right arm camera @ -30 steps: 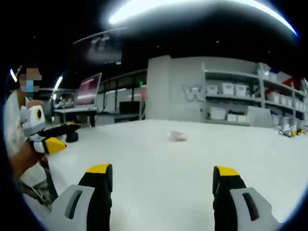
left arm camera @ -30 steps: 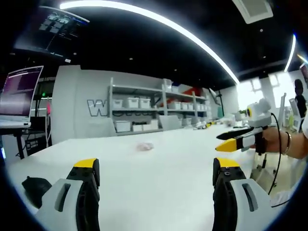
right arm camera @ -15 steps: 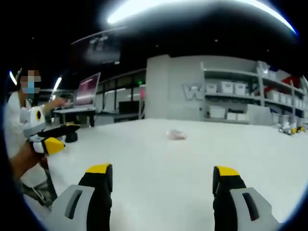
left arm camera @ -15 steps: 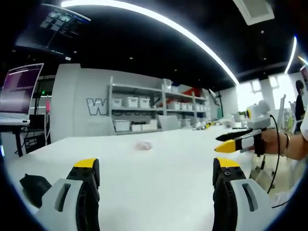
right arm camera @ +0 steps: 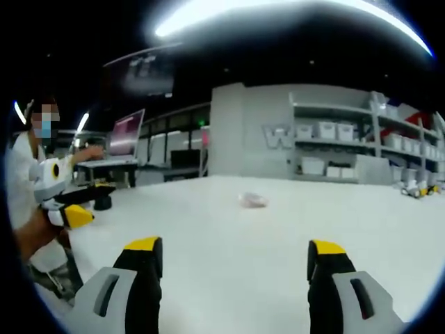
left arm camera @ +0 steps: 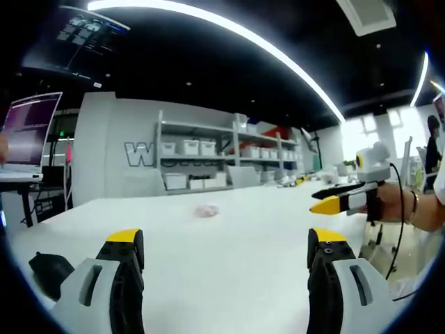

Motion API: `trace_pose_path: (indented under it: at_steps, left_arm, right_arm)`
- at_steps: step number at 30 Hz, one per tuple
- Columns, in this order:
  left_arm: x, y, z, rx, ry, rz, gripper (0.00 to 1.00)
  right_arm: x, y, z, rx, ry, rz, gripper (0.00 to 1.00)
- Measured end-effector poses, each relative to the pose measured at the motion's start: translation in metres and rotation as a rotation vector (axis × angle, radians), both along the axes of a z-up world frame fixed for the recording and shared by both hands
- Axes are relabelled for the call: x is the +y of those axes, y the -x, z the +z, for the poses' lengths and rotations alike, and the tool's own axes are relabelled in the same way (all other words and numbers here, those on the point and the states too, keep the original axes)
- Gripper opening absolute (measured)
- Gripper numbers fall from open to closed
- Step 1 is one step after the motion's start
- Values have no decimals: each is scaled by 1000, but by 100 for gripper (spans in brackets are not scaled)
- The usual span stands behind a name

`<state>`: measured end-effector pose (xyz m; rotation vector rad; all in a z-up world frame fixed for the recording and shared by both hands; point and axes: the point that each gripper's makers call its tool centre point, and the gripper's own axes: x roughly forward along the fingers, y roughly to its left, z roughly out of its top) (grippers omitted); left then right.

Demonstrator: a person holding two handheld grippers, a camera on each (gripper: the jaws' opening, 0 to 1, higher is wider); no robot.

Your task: Open the resealable bag by pulling the two sides of the seal apart until the entire bag opening is separated and visibly accessible.

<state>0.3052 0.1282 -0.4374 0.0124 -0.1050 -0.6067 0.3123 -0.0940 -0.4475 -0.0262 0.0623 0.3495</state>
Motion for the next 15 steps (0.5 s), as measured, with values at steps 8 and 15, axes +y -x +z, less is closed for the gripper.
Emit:
trace_pose_path:
  at_steps: [8,15]
  left_arm:
    - [-2,-1,1,4,3,-9,97]
    - [-1,-3,0,10,4,-9,97]
  right_arm:
    - [4,0,-1,5,4,9,87]
    - [6,-1,-1,8,-3,17,87]
